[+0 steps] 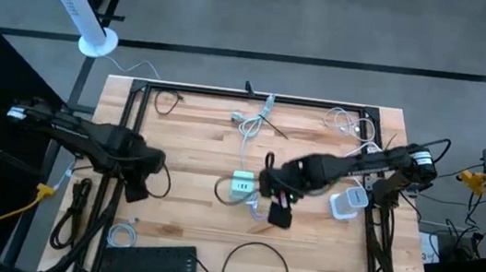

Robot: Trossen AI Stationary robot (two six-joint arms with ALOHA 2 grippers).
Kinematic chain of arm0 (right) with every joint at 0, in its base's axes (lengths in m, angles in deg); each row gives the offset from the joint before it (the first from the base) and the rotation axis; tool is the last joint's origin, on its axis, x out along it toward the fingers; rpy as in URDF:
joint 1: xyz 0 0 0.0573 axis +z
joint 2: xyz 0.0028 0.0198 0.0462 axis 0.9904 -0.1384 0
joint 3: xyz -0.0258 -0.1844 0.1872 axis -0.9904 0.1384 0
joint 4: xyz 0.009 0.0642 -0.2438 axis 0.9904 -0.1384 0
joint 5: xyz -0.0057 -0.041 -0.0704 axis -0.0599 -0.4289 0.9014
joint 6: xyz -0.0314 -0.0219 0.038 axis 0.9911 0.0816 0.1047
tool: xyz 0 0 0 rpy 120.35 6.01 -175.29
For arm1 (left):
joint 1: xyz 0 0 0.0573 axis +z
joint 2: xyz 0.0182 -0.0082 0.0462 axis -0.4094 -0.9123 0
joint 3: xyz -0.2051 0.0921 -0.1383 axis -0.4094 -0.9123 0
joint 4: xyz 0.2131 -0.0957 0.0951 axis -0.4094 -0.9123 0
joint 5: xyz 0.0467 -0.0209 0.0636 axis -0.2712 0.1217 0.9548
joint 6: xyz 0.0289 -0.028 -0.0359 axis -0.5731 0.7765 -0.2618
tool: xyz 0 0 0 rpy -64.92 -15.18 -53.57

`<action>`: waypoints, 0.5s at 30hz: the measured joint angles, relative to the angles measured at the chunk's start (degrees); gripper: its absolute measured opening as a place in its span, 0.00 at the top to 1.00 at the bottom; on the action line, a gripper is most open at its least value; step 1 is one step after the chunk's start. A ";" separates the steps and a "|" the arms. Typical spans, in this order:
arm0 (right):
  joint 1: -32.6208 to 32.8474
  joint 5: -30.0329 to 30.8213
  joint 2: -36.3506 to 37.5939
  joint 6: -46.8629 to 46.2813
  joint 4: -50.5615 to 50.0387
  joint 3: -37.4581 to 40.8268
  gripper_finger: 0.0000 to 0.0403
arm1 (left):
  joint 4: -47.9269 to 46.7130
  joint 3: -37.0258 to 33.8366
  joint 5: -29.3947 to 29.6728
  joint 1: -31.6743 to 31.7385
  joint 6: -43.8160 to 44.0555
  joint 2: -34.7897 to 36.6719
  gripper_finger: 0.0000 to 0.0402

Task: Insert USB
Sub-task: Insert the light blue charger cable into the black outlet extension

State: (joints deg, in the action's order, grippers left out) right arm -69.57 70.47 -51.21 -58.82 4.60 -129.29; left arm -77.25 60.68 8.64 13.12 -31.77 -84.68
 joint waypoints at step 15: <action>23.70 11.17 -0.04 -16.41 0.86 0.43 0.52 | 18.32 -3.68 6.38 -31.34 26.71 -10.77 0.94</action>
State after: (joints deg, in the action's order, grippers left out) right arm -45.87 81.64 -51.25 -75.23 5.46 -128.86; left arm -58.93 57.01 15.02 -18.23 -5.06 -95.44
